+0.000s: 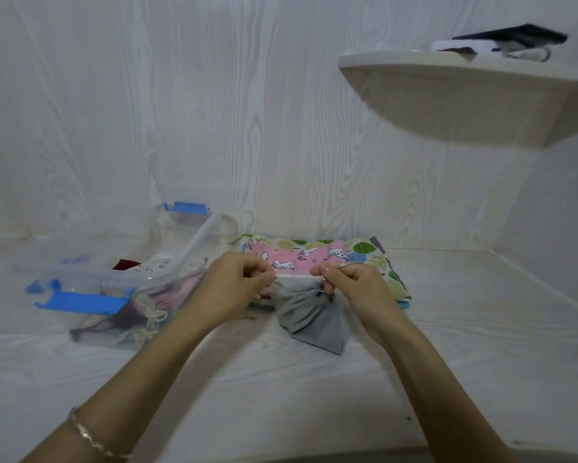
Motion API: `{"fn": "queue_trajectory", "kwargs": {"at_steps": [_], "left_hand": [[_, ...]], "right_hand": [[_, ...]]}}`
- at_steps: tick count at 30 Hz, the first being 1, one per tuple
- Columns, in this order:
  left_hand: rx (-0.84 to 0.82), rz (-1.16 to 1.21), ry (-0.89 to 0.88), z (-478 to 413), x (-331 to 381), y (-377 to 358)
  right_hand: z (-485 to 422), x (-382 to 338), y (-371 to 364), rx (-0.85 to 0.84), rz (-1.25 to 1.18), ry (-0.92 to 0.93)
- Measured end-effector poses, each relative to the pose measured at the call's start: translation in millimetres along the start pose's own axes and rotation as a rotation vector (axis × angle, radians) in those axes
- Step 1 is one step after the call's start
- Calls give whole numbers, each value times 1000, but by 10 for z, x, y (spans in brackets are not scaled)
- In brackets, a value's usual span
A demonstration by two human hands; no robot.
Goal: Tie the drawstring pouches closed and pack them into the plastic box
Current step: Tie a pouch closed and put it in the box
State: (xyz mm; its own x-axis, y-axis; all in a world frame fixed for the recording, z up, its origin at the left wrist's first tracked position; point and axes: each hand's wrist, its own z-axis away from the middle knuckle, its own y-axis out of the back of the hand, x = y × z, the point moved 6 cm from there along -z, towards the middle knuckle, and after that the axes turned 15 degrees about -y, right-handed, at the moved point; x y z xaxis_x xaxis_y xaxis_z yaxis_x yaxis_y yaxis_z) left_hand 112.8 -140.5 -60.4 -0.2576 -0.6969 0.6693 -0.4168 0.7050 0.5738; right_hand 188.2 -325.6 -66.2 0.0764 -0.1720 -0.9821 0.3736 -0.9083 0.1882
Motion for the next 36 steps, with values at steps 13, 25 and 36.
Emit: {"fn": "queue_trajectory", "kwargs": {"at_steps": [13,25,36], "left_hand": [[-47,-30,-168,-101,372,-193],[-112,197,-165,-76,347,-243],[-49,260,-24,14,164,-307]], "right_hand": [[77,-22,-158,-142,-94,-18],[55,-6,-162,-102,-47,-32],[53,68,-217,-140,-153,-77]]}}
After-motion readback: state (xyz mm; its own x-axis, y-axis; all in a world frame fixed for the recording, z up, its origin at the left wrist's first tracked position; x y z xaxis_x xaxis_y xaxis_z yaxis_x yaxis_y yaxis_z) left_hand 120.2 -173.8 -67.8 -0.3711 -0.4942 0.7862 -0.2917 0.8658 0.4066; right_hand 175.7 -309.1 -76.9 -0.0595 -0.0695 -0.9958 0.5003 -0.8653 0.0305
